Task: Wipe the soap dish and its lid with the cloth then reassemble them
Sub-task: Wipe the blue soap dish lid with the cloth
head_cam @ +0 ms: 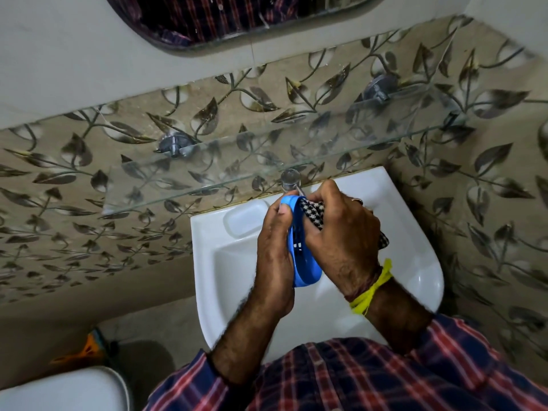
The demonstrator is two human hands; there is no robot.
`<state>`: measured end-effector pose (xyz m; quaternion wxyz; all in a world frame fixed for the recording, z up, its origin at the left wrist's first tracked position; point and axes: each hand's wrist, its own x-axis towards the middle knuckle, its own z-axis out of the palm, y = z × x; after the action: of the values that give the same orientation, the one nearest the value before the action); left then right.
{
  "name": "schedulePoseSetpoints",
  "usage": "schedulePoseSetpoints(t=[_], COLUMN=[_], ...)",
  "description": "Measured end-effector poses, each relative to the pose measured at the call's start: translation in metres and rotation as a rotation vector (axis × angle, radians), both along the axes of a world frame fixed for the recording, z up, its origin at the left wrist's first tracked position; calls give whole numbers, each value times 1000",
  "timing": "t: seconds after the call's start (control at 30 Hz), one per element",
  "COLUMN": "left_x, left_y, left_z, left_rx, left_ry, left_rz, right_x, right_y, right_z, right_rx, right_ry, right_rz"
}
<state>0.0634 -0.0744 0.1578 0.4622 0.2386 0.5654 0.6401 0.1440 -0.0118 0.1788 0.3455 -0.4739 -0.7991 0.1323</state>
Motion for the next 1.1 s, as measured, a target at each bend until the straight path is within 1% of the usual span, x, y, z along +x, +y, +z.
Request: schedulePoseSetpoints(t=[0.13,0.27,0.4,0.53,0.6,0.67,0.7,0.73,0.83,0.9,0.93,0.97,1.03,1.1], left_x=[-4,-5,-10,-8,-10,-15,-17,-19,-27,-29,-29,-27,-21,-14], left_y=[-2,-2,-5,-6,-8,-10,-10,-11,-12,-13,-12,-11,-8,-7], left_z=[-4,-5,-5,-8,-10,-12,-13,-14,-14,-14,-14,-14,-15,-14], left_rx=[50,56,99,126,136,132,129,124,120,114,112,108,89,49], left_ry=[-35,-40,-63,-87,-141,-225,-287,-354,-482,-516,-526,-527,-498,-462], left_rz=[-15,-11,-30,-51,-77,-84,-88,-84,-76,-95,-91,-82,-83,-95], right_x=[1,1,0,3,2,4,7,11,25,29,28,26,19,11], right_y=[-2,-2,-4,-2,-6,-5,-3,0,6,5,2,-3,-10,-11], right_z=[7,4,6,4,6,10,13,16,26,26,27,29,32,33], right_rx=[96,32,153,77,134,200,185,129,-158,-278,-285,-246,-109,-21], right_ry=[54,55,102,98,86,27,-4,-12,89,91,71,47,10,8], right_rz=[148,95,201,148,216,350,391,396,245,203,203,200,174,134])
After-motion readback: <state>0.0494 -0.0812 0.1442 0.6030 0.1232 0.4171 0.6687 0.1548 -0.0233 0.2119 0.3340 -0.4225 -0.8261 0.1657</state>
